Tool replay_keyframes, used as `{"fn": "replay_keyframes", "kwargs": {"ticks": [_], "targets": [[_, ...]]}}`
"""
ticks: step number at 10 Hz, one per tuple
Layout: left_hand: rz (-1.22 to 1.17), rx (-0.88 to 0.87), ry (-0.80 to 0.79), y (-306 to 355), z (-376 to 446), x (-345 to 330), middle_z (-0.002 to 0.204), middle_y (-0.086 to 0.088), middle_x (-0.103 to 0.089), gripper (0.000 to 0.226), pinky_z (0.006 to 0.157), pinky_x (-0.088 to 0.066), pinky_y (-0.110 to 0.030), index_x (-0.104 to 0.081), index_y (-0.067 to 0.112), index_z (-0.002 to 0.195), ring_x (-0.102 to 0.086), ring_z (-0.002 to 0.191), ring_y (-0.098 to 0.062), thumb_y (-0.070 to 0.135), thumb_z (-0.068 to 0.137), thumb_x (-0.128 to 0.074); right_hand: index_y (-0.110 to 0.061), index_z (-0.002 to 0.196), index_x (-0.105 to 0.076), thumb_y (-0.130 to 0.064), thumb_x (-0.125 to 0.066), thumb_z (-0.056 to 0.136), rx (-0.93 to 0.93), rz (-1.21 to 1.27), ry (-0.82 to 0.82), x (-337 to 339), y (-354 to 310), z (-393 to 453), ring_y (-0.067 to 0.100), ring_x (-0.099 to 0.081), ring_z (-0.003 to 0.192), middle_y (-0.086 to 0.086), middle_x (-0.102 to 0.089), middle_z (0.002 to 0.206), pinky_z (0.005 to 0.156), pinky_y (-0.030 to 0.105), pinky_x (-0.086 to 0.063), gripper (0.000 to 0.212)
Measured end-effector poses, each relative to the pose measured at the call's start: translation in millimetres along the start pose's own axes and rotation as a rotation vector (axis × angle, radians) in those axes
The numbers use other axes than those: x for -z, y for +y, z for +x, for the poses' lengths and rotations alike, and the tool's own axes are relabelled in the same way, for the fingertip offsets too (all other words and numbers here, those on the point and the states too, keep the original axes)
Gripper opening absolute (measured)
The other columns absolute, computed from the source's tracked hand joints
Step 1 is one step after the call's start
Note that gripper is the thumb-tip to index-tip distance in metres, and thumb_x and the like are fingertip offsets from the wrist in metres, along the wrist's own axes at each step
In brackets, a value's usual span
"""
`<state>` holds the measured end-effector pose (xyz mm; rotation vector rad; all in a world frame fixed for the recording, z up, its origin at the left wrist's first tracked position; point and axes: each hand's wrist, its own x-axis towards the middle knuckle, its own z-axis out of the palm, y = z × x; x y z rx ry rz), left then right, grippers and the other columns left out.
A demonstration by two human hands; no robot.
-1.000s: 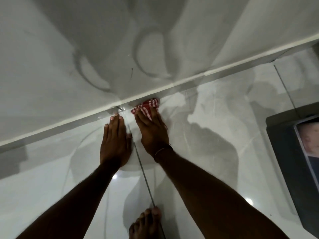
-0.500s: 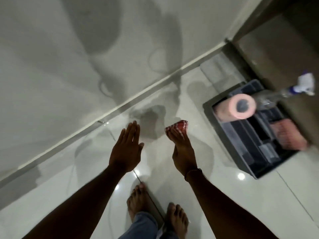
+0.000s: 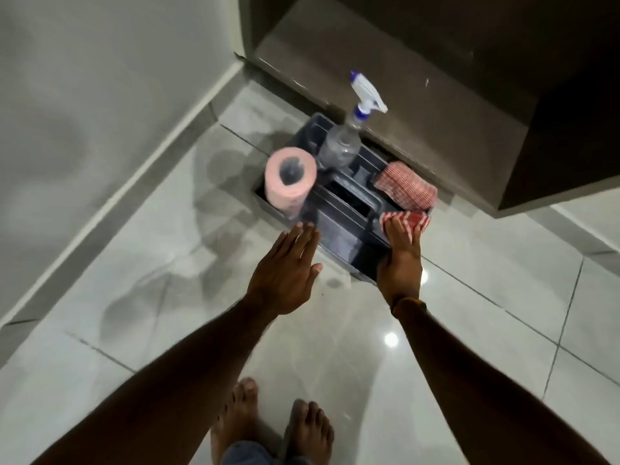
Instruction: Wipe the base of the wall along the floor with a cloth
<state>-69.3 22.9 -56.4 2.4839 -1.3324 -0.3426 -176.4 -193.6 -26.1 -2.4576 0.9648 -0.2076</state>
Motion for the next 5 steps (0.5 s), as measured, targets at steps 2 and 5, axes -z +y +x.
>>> {"fn": "replay_keyframes", "kwargs": {"ticks": [2, 5], "targets": [[0.156, -0.069, -0.037, 2.6, 49.5, -67.9, 0.167, -0.021, -0.038, 0.067, 0.13, -0.023, -0.051, -0.037, 0.001, 0.161, -0.031, 0.158, -0.037, 0.041, 0.109, -0.024, -0.014, 0.163, -0.036, 0.021, -0.037, 0.085, -0.002, -0.089, -0.079, -56.0, 43.9, 47.7, 0.043, -0.009, 0.163, 0.007, -0.03, 0.173, 0.134, 0.056, -0.016, 0.085], [0.187, -0.081, -0.027, -10.3, 41.8, -37.4, 0.171, -0.021, -0.028, 0.069, 0.131, -0.014, -0.048, -0.029, 0.001, 0.164, -0.024, 0.161, -0.035, 0.042, 0.108, -0.029, -0.006, 0.167, -0.015, -0.027, -0.039, 0.107, -0.069, -0.185, -0.169, -64.7, 33.8, 51.2, 0.046, 0.0, 0.163, 0.017, -0.007, 0.177, 0.133, 0.062, -0.009, 0.068]]}}
